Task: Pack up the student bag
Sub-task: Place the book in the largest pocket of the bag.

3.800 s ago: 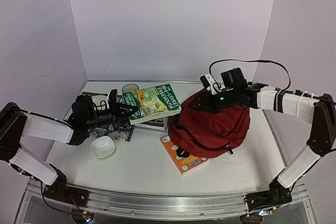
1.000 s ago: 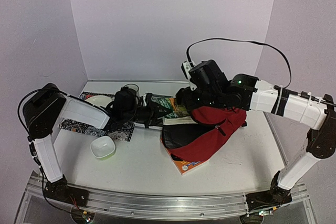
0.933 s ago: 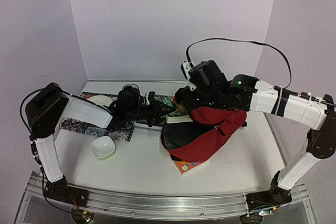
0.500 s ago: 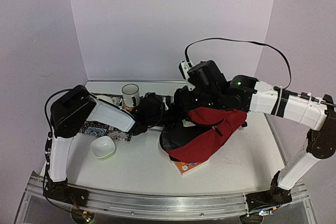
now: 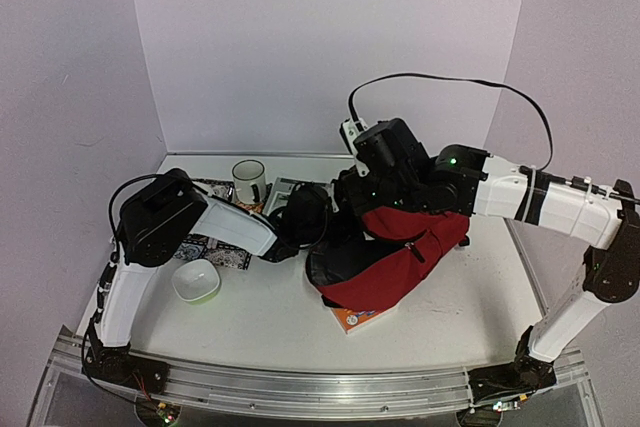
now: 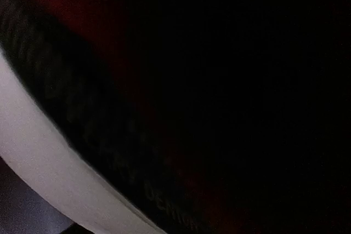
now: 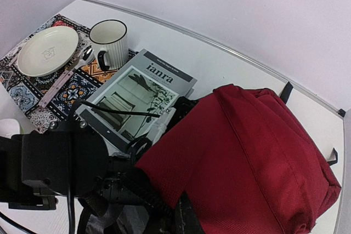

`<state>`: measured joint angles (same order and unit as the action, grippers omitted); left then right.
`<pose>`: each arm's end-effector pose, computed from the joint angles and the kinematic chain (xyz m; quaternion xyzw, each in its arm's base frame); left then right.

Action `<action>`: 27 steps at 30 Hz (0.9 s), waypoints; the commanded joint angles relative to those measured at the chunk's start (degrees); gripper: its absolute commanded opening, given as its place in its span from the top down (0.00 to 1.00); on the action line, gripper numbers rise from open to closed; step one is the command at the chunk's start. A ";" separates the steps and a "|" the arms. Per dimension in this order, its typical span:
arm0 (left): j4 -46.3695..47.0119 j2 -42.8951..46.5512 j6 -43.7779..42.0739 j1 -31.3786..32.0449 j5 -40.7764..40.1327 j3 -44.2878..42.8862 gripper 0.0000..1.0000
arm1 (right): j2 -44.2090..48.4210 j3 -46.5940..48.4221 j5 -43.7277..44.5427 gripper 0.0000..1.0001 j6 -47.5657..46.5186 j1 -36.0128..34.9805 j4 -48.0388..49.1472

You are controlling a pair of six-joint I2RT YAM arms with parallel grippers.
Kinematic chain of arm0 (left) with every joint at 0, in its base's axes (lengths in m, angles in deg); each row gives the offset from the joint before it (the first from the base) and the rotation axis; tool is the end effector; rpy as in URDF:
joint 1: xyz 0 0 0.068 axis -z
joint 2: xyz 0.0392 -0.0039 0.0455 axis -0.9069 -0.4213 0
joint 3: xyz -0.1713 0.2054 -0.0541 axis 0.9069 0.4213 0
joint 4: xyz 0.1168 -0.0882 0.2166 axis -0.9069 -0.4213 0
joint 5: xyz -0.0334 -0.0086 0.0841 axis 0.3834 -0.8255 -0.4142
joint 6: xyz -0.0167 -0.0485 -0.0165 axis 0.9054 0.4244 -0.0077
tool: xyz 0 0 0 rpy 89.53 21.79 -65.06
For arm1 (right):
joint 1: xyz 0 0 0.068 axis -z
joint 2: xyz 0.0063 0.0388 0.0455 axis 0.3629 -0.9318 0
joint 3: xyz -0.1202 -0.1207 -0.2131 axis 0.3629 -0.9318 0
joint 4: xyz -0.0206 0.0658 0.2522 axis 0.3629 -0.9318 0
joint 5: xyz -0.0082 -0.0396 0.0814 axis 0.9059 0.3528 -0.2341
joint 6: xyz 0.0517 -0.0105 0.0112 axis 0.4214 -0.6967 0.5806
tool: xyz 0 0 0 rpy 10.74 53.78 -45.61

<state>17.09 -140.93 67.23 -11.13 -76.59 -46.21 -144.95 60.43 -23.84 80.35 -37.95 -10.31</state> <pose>0.2866 -0.4074 0.1491 -0.0009 0.7760 -0.5816 0.2441 0.2076 0.3142 0.3637 -0.1584 0.7824 0.1760 0.5761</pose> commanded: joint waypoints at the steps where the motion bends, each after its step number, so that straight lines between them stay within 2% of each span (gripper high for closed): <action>1: 4.65 4.91 -7.78 0.94 -0.75 4.11 0.39 | 3.55 -0.17 3.93 1.00 -1.29 -1.09 2.52; 3: 4.01 5.95 -8.79 0.97 -1.27 5.62 0.41 | 3.75 -0.51 4.55 1.00 -1.44 -1.05 2.52; 5: 3.16 5.52 -9.11 1.19 -0.59 4.92 0.47 | 3.77 -0.69 4.92 1.00 -1.47 -1.05 2.52; 7: 2.67 3.68 -8.78 1.58 1.65 2.27 0.53 | 3.60 -0.66 5.04 1.00 -1.47 -1.01 2.52; 10: 2.13 1.22 -9.66 2.85 4.32 -1.86 0.54 | 3.19 -0.58 5.05 1.00 -1.53 -1.06 2.52; 14: 0.02 2.29 -14.15 4.00 4.94 -2.48 0.47 | 3.22 -1.42 6.42 1.00 -1.77 -0.99 2.28; 20: -2.51 9.88 -19.93 3.98 0.95 8.73 0.31 | 3.94 -3.39 11.03 1.00 -2.69 -0.59 1.74; 27: -6.28 21.26 -26.36 3.98 -2.93 17.17 0.16 | 6.00 -6.86 12.52 1.00 -2.63 1.94 1.36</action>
<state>11.35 -128.99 46.86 -6.93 -76.17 -31.42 -142.97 54.95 -14.98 78.14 -37.44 -9.79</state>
